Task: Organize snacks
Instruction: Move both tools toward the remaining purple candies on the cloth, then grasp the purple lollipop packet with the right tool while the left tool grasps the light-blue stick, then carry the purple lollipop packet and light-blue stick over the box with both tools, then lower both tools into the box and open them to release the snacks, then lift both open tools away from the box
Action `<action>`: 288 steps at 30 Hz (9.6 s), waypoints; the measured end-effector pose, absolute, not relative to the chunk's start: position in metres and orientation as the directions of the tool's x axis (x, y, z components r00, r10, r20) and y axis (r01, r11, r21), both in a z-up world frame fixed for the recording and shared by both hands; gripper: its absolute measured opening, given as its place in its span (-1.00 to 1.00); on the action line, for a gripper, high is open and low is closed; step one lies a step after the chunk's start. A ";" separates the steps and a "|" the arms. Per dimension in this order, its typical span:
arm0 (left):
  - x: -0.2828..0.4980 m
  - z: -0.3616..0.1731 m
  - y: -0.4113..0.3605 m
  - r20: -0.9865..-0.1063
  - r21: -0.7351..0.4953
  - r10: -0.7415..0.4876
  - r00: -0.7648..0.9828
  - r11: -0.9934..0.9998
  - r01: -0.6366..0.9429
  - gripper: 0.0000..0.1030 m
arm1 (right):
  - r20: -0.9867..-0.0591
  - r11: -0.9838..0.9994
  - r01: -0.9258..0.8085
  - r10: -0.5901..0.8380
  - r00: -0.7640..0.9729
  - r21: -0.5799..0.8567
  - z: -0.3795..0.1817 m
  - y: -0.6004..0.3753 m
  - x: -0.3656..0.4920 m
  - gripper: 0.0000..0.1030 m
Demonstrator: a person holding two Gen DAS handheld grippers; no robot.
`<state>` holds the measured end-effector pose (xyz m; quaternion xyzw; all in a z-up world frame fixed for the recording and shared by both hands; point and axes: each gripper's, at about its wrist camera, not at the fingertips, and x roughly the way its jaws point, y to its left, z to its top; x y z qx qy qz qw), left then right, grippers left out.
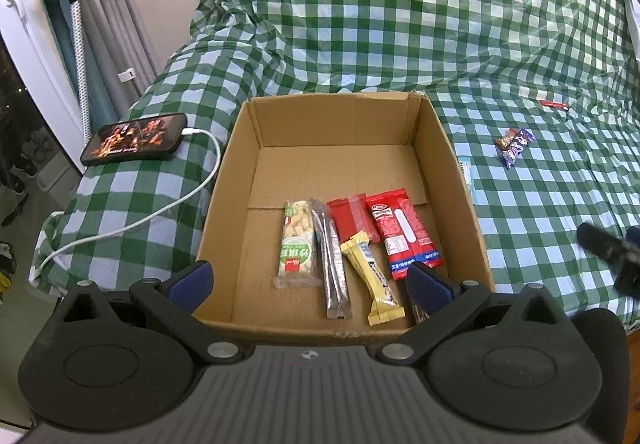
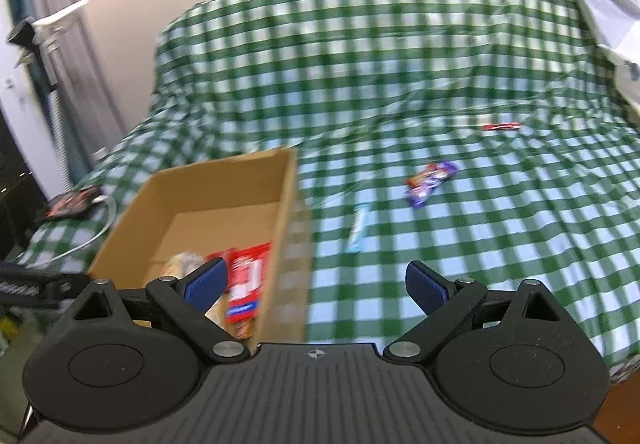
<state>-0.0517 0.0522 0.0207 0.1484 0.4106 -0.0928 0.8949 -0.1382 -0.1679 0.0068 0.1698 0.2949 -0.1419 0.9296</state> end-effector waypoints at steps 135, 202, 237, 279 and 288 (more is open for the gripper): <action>-0.095 0.037 0.123 -0.773 -0.101 -0.291 0.563 0.934 0.343 -0.68 | -0.626 0.984 0.087 0.029 0.780 0.154 0.032 -0.054 -0.159 -0.50; 0.091 -0.048 0.055 -0.861 -0.001 -0.145 0.488 0.959 0.283 -0.56 | -0.760 0.981 0.094 0.071 0.646 0.171 -0.044 -0.100 0.004 -0.50; -0.077 0.015 0.115 -0.761 0.034 -0.146 0.632 0.964 0.263 0.99 | -0.686 0.981 0.154 -0.031 0.727 0.118 0.022 -0.047 -0.126 0.87; -0.099 0.025 0.121 -0.740 0.016 -0.170 0.650 0.963 0.270 0.99 | -0.643 0.982 0.155 -0.052 0.764 0.105 0.031 -0.037 -0.153 0.91; -0.097 0.021 0.119 -0.751 0.018 -0.165 0.639 0.963 0.269 0.99 | -0.651 0.982 0.156 -0.048 0.757 0.110 0.026 -0.037 -0.151 0.91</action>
